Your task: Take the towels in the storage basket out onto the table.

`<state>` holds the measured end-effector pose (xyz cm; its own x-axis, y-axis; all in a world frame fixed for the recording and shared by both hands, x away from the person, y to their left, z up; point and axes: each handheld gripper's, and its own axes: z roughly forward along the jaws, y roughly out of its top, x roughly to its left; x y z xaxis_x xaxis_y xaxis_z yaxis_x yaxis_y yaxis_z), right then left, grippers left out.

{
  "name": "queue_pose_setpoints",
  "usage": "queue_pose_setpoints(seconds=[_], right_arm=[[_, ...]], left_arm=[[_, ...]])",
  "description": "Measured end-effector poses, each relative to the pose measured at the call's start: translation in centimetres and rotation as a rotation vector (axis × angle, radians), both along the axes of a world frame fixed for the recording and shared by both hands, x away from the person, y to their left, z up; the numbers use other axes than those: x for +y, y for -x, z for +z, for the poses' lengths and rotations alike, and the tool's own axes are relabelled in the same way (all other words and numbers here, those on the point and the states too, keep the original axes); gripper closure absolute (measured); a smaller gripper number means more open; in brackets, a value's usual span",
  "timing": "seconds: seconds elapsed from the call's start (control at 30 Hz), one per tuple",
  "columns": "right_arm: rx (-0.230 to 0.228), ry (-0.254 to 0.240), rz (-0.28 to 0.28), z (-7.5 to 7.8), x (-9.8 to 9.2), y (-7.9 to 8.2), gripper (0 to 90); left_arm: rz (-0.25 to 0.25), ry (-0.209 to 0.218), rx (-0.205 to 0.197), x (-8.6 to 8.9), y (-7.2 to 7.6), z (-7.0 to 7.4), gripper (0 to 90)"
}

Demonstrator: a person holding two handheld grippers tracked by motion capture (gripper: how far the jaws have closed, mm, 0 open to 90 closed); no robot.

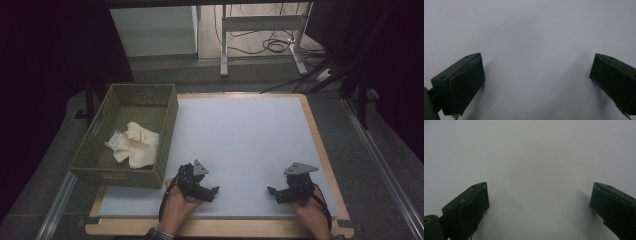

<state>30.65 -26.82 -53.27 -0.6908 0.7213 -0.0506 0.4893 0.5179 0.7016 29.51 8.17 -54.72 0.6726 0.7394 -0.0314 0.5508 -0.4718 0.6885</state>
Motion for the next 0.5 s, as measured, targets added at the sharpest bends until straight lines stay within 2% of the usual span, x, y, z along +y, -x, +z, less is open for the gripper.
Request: queue_pose_setpoints(seconds=[0.1,0.13,0.5], right_arm=[[0.0,0.0,0.0,0.0,0.0,-0.01,2.3],[0.0,0.0,0.0,0.0,0.0,-0.01,2.3],[0.001,-0.001,-0.001,-0.01,0.0,0.0,2.3]], left_arm=[[-0.002,-0.01,-0.008,-0.06,0.1,0.04,0.0],[-0.002,0.003,0.003,0.02,-0.03,-0.01,0.0],[0.001,0.011,0.007,0.08,-0.03,-0.02,0.0]])
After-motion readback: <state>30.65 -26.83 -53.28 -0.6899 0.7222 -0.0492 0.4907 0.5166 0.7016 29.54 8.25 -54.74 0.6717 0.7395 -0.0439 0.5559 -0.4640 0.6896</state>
